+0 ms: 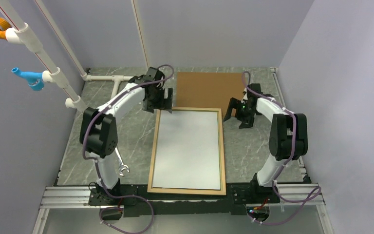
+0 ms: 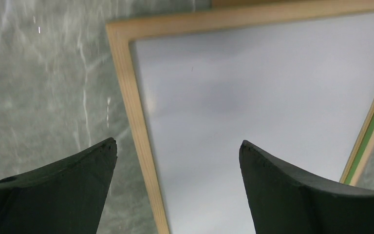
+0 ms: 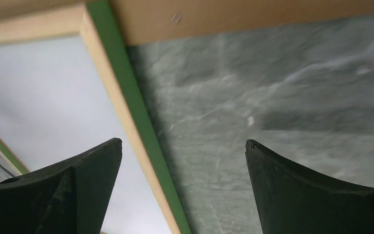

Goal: Put the photo into the frame

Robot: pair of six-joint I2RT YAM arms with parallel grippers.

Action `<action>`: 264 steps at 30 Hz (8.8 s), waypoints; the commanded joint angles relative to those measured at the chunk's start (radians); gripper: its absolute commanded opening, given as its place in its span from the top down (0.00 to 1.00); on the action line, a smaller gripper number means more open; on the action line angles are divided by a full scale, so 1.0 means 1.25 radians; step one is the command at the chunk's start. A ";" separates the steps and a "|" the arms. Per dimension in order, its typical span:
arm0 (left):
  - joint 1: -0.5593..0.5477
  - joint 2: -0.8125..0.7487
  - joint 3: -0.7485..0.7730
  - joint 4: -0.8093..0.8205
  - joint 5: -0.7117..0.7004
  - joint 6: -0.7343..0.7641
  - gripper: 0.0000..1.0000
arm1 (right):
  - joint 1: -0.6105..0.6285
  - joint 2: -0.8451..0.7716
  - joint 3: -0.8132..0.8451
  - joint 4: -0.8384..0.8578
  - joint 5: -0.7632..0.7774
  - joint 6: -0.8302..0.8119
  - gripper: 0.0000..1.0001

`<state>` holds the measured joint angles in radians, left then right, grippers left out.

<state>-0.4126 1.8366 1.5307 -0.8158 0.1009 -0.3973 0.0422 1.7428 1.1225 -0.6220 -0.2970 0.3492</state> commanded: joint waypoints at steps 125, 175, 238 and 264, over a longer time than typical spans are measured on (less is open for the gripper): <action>-0.099 0.158 0.059 0.920 0.200 0.099 0.16 | -0.197 -0.019 -0.059 1.160 -0.611 0.554 0.22; 0.001 -0.095 -0.366 0.176 -0.078 -0.089 0.10 | 0.200 0.077 -0.050 0.191 -0.012 0.062 0.42; -0.064 -0.286 -0.460 0.099 -0.133 -0.130 0.18 | 0.214 -0.165 -0.181 0.084 -0.042 0.052 0.17; 0.064 0.232 0.201 0.210 0.108 -0.049 0.07 | -0.171 0.216 0.233 0.139 -0.105 0.084 0.00</action>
<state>-0.3477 2.0544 1.7218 -0.6308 0.1238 -0.4061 -0.1638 1.9404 1.3106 -0.4702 -0.4282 0.4160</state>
